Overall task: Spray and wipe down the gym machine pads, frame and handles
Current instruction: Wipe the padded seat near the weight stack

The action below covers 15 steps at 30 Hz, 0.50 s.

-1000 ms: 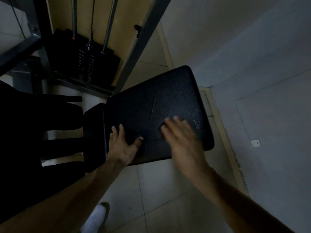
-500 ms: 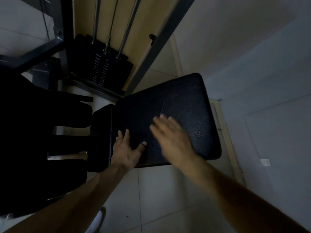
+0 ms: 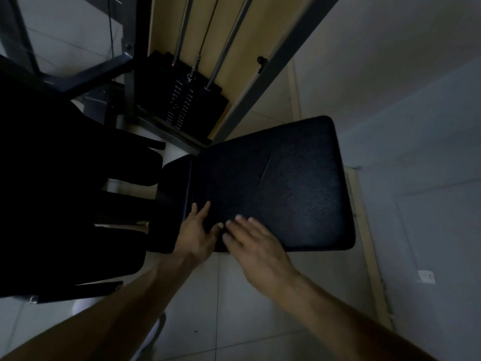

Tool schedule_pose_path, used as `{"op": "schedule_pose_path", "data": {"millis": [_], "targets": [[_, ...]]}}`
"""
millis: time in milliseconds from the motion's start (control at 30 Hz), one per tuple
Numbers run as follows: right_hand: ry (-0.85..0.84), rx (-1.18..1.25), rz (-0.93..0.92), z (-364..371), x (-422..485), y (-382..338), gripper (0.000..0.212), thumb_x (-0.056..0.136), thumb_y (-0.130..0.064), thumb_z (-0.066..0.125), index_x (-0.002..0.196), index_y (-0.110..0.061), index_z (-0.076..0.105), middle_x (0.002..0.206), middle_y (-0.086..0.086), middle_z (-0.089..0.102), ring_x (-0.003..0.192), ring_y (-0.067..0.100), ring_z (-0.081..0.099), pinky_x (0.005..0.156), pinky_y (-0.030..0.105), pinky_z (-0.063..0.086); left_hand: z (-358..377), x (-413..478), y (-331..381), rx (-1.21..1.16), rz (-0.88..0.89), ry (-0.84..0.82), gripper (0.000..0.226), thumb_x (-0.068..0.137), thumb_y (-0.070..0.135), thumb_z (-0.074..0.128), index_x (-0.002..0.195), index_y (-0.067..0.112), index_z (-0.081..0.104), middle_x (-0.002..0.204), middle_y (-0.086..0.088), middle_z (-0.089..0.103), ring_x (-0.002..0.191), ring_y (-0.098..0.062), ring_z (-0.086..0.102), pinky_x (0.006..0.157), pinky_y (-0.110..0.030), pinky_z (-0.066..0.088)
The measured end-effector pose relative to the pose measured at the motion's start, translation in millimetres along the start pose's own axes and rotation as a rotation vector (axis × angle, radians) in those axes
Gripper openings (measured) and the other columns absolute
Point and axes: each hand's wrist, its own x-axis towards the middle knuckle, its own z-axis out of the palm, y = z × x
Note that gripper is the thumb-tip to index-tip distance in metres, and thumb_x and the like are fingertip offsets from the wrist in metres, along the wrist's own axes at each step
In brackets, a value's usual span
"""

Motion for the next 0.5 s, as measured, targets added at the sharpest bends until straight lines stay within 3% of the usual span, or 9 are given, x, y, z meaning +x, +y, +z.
{"op": "schedule_pose_path", "data": {"millis": [100,167,267,433,500], "targets": [[0.018,0.046,-0.081,-2,12,15,0.047,0.081,-0.006,0.047,0.119,-0.007,0.075,0.135,0.019,0.066,0.127,0.039,0.062,0.11,0.054,0.048,-5,1,-8,0.045,0.056,0.024,0.065,0.102,0.026,0.061,0.16,0.022,0.032,0.167,-0.009,0.028,0.157,-0.021,0.016,0.125,-0.036,0.024],[0.1,-0.015,0.113,-11,34,43,0.05,0.077,-0.002,0.05,0.121,-0.004,0.073,0.137,0.021,0.065,0.13,0.041,0.059,0.113,0.058,0.044,-8,1,-13,0.04,0.041,0.039,0.065,0.1,0.024,0.063,0.159,0.024,0.036,0.167,-0.007,0.028,0.155,-0.022,0.022,0.124,-0.037,0.027],[0.064,-0.073,0.333,-13,69,54,0.056,0.078,-0.002,0.049,0.131,-0.002,0.066,0.144,0.023,0.058,0.139,0.044,0.05,0.118,0.058,0.037,-9,-1,-14,0.029,0.033,0.039,0.067,0.098,0.025,0.067,0.158,0.025,0.038,0.167,-0.004,0.026,0.154,-0.025,0.026,0.124,-0.043,0.028],[-0.058,0.018,-0.092,30,47,-10,0.047,0.084,-0.006,0.044,0.119,-0.005,0.074,0.133,0.021,0.066,0.126,0.041,0.062,0.11,0.053,0.049,-20,4,-22,0.05,0.073,0.006,0.061,0.092,-0.003,0.064,0.149,0.012,0.05,0.163,-0.011,0.036,0.15,-0.03,0.035,0.122,-0.037,0.031],[-0.1,0.055,-0.207,26,42,-3,0.045,0.079,-0.001,0.059,0.122,-0.006,0.073,0.136,0.02,0.065,0.129,0.041,0.061,0.111,0.053,0.046,-25,8,-26,-0.01,0.041,-0.023,0.061,0.091,-0.013,0.058,0.147,0.009,0.052,0.161,-0.009,0.039,0.145,-0.02,0.039,0.114,-0.018,0.036]]}}
